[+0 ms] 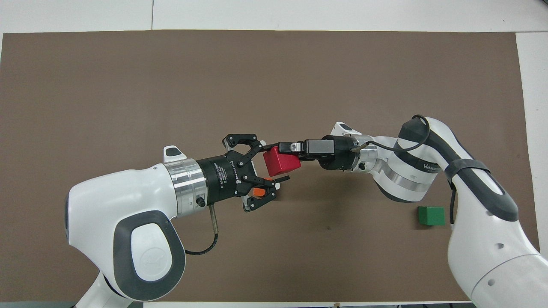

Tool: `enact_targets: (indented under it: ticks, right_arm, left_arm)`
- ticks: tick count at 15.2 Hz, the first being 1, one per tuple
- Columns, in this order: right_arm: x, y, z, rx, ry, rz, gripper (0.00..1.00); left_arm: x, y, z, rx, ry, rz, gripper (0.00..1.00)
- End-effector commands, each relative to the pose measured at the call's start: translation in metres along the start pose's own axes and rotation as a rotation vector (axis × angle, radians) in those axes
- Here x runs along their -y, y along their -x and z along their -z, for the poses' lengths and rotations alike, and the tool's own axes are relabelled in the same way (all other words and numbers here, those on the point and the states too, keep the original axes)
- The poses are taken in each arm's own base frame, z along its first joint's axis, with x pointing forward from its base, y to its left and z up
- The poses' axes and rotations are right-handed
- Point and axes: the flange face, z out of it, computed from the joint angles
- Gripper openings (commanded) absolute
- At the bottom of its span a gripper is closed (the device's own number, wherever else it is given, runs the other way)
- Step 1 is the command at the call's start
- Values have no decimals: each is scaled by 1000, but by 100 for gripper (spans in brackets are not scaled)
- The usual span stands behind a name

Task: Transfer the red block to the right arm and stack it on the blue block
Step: 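Open the left gripper and carry the red block toward the blue block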

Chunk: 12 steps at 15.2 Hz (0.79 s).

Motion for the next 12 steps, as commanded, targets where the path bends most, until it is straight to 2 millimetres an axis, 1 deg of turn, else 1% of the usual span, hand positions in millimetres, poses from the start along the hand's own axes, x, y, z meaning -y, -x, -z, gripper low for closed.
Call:
enact_targets:
  ticks: [1, 2, 3, 4, 6, 8, 9, 10, 12]
  right_arm:
    - [15, -5, 6, -1, 40, -8, 0]
    - [17, -7, 6, -1, 41, -7, 0]
    - [18, -8, 6, 0, 54, -12, 0]
    - [24, -11, 6, -11, 86, -17, 0]
    - [39, -20, 8, -40, 182, -26, 0]
    - [58, -27, 11, -65, 260, -48, 0]
    - [72, -30, 12, -77, 306, -55, 0]
    - [87, -36, 18, -85, 368, -60, 0]
    - [116, -46, 31, -91, 497, -75, 0]
  left_arm:
    - [0, 1, 10, 13, -4, 16, 100]
    - [1, 1, 10, 13, -7, 16, 100]
    - [-5, -3, 15, 13, -7, 22, 100]
    - [-20, -15, 27, 12, -12, 44, 100]
    - [-50, -33, 58, 23, 1, 57, 100]
    - [-75, -53, 88, 28, 35, 68, 100]
    - [-88, -66, 107, 33, 36, 56, 100]
    - [-99, -79, 124, 41, 37, 29, 100]
    - [-111, -98, 139, 43, 25, -25, 100]
